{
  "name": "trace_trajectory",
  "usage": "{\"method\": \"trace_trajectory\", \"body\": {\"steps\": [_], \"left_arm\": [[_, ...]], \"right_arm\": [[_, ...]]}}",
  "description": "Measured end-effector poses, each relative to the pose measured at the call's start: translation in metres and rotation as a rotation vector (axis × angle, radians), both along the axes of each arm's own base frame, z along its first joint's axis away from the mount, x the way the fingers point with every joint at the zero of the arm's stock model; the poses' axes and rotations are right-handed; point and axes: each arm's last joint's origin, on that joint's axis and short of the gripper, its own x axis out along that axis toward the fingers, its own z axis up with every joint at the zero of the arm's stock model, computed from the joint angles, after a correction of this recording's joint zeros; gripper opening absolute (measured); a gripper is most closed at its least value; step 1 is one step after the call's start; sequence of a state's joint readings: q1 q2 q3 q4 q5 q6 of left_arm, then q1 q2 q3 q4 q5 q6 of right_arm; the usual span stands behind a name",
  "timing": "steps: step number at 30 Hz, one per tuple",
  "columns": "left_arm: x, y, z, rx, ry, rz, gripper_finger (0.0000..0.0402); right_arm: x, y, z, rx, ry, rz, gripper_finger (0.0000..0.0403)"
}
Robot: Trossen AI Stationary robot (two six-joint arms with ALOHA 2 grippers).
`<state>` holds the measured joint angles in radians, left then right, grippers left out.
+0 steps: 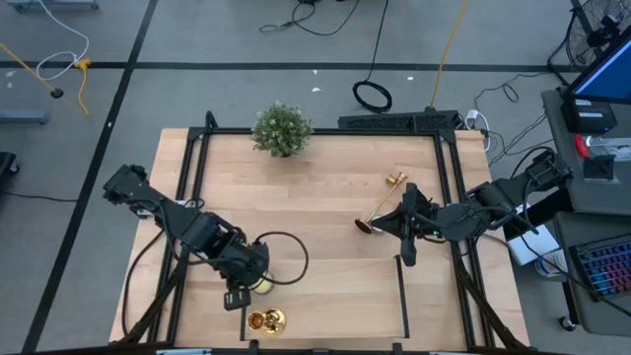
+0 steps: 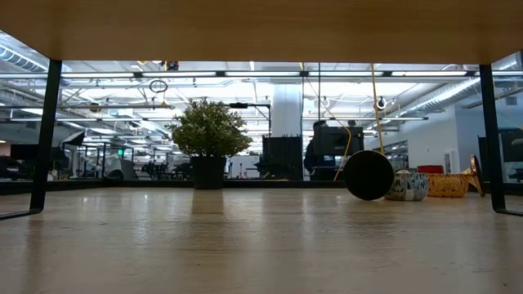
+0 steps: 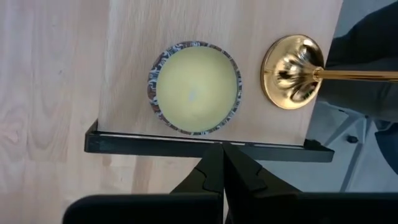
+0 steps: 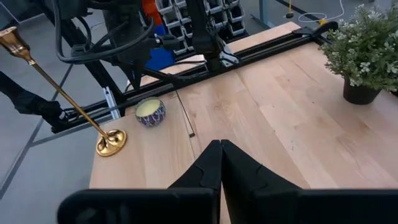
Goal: Pick & Place candle stick holders
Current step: Put the black patterned scented candle on the shelf
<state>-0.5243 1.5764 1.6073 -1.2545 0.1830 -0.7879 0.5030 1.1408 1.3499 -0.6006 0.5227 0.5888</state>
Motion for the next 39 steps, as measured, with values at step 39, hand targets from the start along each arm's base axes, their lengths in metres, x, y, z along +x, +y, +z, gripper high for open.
{"method": "trace_trajectory", "body": {"steps": [39], "left_arm": [[0.038, 0.014, -0.022, 0.021, -0.063, -0.115, 0.0000]], "right_arm": [[0.000, 0.000, 0.000, 0.003, 0.002, 0.000, 0.0000]]}}
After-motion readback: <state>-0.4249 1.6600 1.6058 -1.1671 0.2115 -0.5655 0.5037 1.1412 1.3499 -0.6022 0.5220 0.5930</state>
